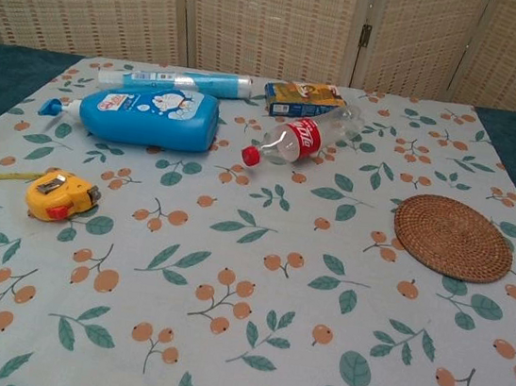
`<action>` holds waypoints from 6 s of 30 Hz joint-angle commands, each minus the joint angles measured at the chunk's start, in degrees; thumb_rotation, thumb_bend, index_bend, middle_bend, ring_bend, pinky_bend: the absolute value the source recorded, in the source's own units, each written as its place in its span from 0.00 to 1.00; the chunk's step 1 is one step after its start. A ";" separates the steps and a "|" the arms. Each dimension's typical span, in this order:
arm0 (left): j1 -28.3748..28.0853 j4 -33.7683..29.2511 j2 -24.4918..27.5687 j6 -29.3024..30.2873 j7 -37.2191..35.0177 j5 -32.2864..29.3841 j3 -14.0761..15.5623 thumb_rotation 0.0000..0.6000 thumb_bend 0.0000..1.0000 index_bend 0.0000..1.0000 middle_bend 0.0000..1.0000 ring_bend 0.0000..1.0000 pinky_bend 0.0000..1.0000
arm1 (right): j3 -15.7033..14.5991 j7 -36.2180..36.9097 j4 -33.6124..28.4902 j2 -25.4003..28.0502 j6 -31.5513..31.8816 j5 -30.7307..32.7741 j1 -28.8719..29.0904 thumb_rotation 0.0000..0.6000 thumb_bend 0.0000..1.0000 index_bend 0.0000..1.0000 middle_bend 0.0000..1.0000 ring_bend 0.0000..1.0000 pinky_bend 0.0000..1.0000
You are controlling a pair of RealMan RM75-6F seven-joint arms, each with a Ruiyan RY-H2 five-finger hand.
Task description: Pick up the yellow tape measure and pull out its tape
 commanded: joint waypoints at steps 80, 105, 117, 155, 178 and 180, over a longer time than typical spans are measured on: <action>-32.43 30.05 -16.30 -40.76 -14.72 3.64 4.26 1.00 0.37 0.23 0.20 0.18 0.00 | -0.91 -1.10 -2.38 2.24 0.99 2.61 -1.89 1.00 0.20 0.19 0.18 0.18 0.02; -31.37 23.28 -16.55 -29.78 -19.86 4.09 1.31 1.00 0.39 0.52 0.50 0.44 0.10 | 2.31 -2.25 -8.01 1.93 -5.36 0.20 5.53 1.00 0.20 0.20 0.17 0.14 0.02; -34.00 5.28 -15.52 -29.88 -7.11 -0.55 -3.57 1.00 0.39 0.52 0.51 0.44 0.11 | 7.80 -3.03 -17.24 -0.82 -21.82 7.66 18.85 1.00 0.20 0.34 0.04 0.03 0.01; -40.85 2.30 -28.84 -27.81 10.53 -8.41 -7.54 1.00 0.39 0.54 0.52 0.44 0.11 | 10.33 -16.79 -14.16 -15.09 -31.73 34.20 38.04 1.00 0.20 0.44 0.04 0.07 0.00; -41.94 2.86 -29.62 -28.15 12.08 -10.61 -7.41 1.00 0.39 0.54 0.52 0.44 0.10 | 8.78 -16.70 -13.26 -16.36 -31.61 35.42 39.61 1.00 0.20 0.49 0.07 0.09 0.00; -41.95 2.95 -29.57 -28.07 12.05 -10.85 -7.48 1.00 0.39 0.54 0.52 0.44 0.10 | 8.63 -16.57 -13.32 -16.29 -31.51 35.33 39.55 1.00 0.20 0.52 0.08 0.10 0.00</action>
